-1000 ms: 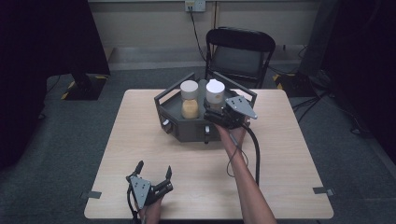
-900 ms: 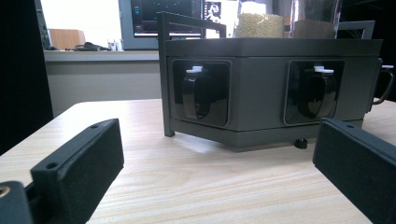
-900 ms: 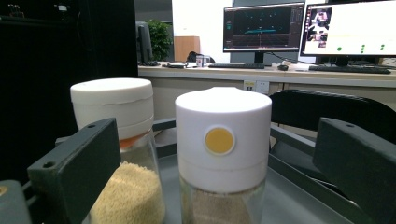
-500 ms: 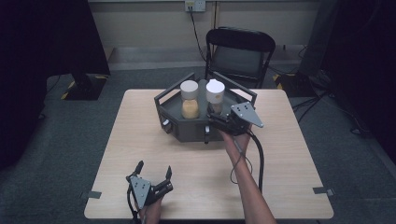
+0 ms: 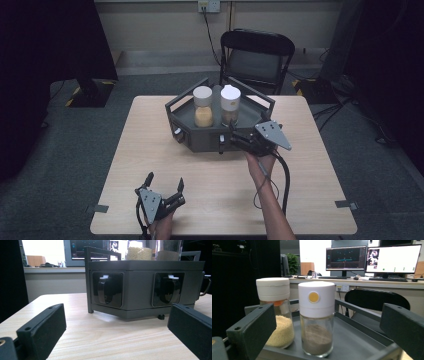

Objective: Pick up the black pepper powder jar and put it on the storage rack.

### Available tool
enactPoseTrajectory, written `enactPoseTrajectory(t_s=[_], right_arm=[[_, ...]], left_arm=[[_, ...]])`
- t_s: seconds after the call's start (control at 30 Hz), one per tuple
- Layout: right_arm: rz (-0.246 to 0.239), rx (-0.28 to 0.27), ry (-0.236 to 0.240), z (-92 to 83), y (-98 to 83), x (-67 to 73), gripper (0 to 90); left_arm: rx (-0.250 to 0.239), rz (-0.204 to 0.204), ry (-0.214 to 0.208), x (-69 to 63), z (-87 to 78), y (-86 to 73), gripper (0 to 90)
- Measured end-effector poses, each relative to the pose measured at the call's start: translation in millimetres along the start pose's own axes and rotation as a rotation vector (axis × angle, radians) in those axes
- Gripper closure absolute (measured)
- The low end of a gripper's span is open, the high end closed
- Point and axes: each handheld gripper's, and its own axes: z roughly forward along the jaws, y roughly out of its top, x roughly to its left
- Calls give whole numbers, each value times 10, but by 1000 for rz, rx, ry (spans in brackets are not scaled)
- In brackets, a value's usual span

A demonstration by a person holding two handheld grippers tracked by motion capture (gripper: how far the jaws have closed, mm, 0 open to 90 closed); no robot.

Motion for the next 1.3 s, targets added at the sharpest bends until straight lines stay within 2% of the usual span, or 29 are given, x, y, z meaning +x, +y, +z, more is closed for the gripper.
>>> enactPoseTrajectory(t_s=[0.3,0.57,0.7,0.87,1.3], right_arm=[[12,-16,-6,-244,-93,-63,0],[16,-24,-44,-465,-195,-97,0],[45,-23,-40,-546,-214,-135,0],[43,-35,-54,-667,-264,-111,0],[32,-24,-100,-891,-419,-69,0]], left_arm=[[0,0,0,0,0,-1,13],[0,0,0,0,1,-1,13],[-1,0,0,0,1,-1,13],[-1,0,1,-1,0,-2,13],[-1,0,1,-2,0,-2,13]])
